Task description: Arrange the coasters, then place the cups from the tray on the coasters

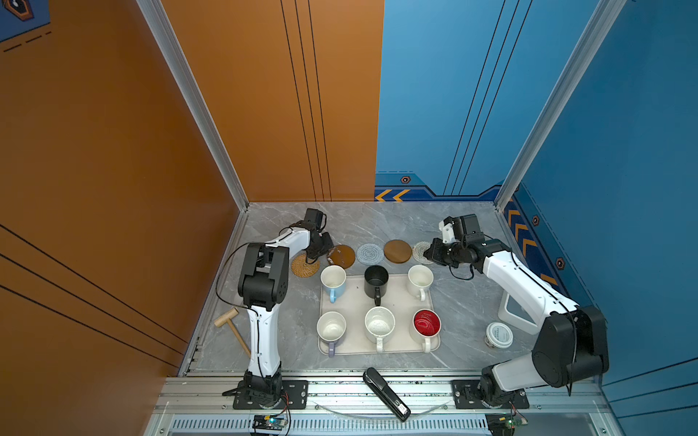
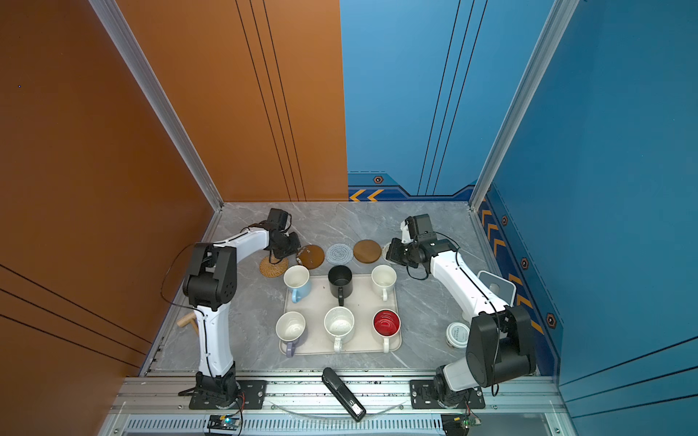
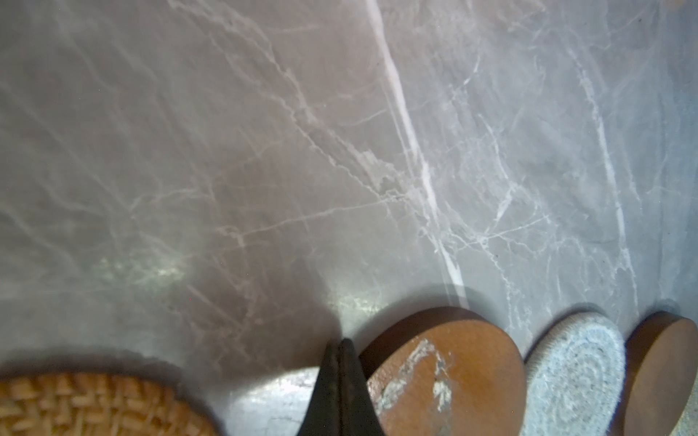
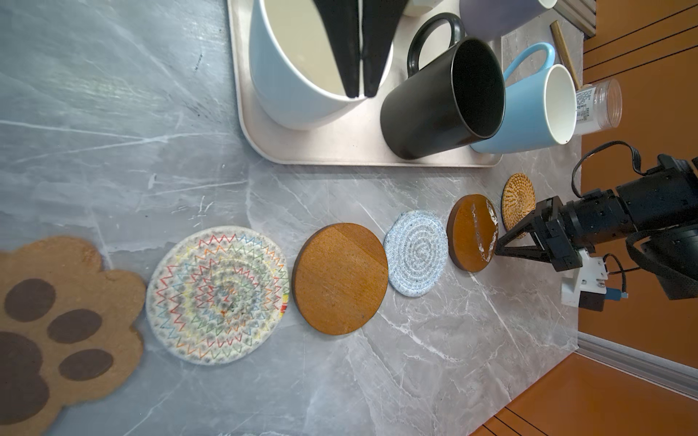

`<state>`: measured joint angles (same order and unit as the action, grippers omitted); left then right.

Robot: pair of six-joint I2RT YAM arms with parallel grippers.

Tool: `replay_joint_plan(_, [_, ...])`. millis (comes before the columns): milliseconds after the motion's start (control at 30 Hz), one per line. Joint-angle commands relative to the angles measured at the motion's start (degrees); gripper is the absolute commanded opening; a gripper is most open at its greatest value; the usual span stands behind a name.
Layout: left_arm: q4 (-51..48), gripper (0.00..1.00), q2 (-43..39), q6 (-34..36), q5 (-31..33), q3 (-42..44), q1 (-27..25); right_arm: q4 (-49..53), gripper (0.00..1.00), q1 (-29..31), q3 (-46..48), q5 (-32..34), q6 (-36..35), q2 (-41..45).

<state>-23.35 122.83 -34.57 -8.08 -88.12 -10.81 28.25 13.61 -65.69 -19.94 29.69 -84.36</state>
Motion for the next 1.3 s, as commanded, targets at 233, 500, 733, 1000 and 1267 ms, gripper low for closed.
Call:
replay_joint_plan(233, [-0.4, 0.0, 0.9, -0.5, -1.4, -1.5, -0.6, -0.8, 0.03, 0.4, 0.8, -0.5, 0.5, 0.2])
replay_joint_plan(500, [-0.4, 0.0, 0.5, -0.7, -2.0, -1.9, -1.0, -1.0, 0.03, 0.4, 0.9, -0.8, 0.6, 0.2])
replay_joint_plan(733, [-0.5, 0.0, -1.2, -0.7, 0.3, -1.4, -0.7, -0.9, 0.03, 0.4, 1.0, -0.8, 0.5, 0.8])
replay_joint_plan(1000, [-0.5, 0.0, -8.9, -0.1, 7.2, 2.7, 0.1, -1.0, 0.03, 0.5, 1.5, -0.7, 0.7, 1.5])
replay_joint_plan(1267, [-6.1, 0.0, -19.8, 0.6, 14.6, 10.7, 0.1, -1.5, 0.03, 0.7, 2.0, -1.0, 1.2, 2.0])
